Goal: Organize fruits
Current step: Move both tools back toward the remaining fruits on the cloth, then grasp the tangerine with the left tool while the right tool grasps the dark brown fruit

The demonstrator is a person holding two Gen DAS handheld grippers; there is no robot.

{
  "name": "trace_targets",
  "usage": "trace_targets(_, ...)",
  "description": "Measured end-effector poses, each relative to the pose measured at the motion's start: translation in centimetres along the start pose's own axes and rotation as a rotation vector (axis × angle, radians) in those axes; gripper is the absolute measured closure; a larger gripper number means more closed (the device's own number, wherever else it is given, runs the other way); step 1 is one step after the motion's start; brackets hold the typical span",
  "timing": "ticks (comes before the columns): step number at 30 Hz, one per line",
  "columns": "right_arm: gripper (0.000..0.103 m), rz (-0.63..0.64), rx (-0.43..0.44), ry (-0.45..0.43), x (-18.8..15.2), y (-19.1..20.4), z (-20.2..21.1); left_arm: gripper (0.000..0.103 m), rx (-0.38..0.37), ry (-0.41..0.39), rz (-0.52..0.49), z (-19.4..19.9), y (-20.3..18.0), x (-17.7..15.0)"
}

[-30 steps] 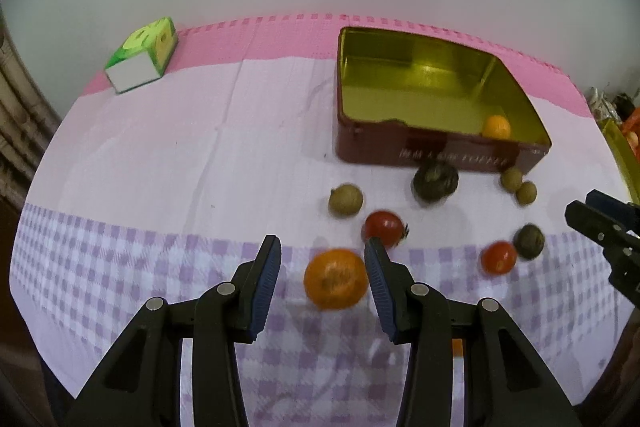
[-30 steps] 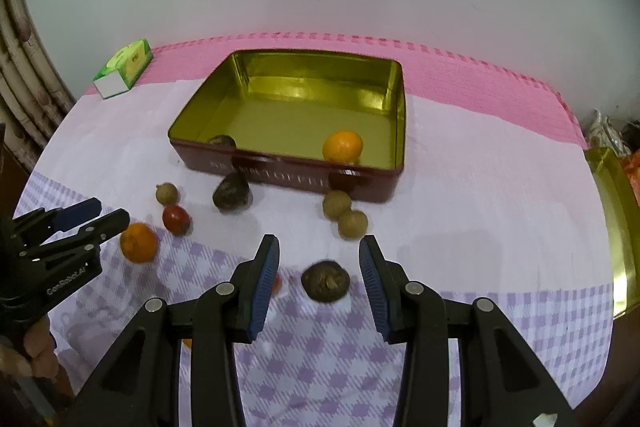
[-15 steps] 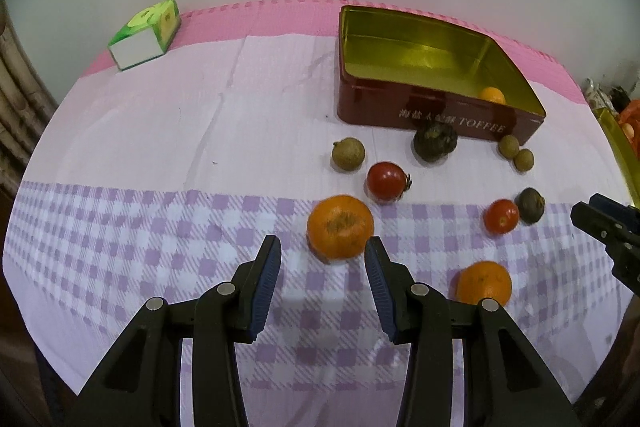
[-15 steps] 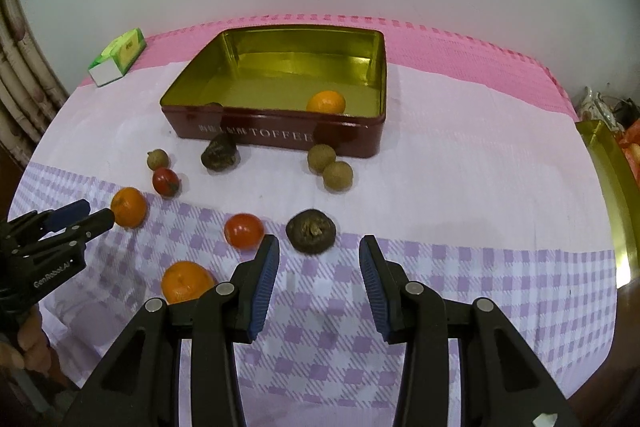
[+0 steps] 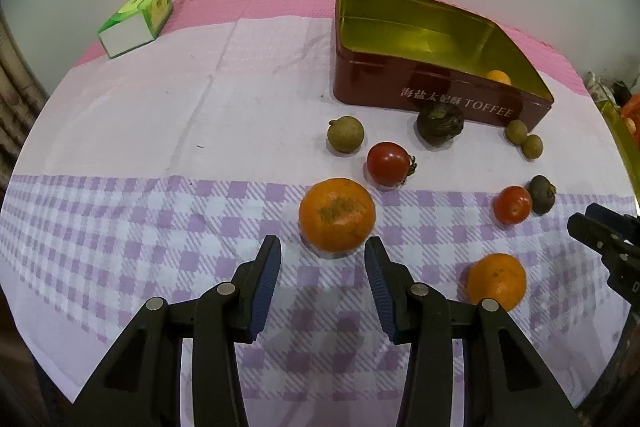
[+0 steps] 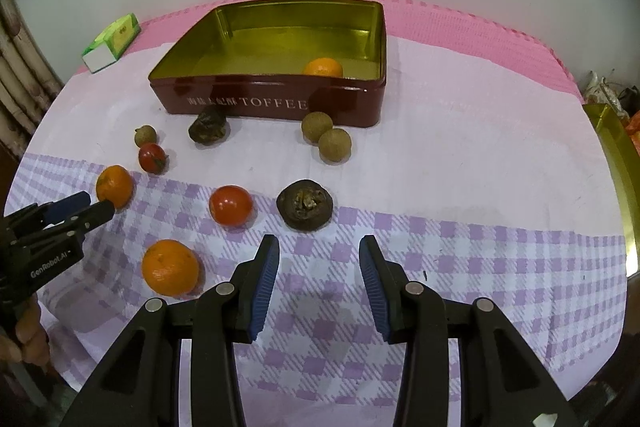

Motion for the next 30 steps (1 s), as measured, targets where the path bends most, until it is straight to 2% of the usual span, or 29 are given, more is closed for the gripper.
trace_targets(18,0.064,0.03,0.015,0.035,0.4,0.8,-3.3,0.058,-0.02,0.023,-0.013,-2.3,-0.7,0.3)
trace_targets(30,0.064,0.039,0.015,0.053,0.4,0.9,-4.7,0.058,-0.009,0.015,-0.029,-4.0,-1.1,2.1)
Point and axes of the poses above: each gripper's, at about its wrist camera, not at the fingertips, and z roughly against the way its jaws point, y to its left, x to its top, the point moved 8 cm from there along -z, roughly the way its jaws point, and after that the axes turned 9 degrees about -y, right-handed, at the moved point
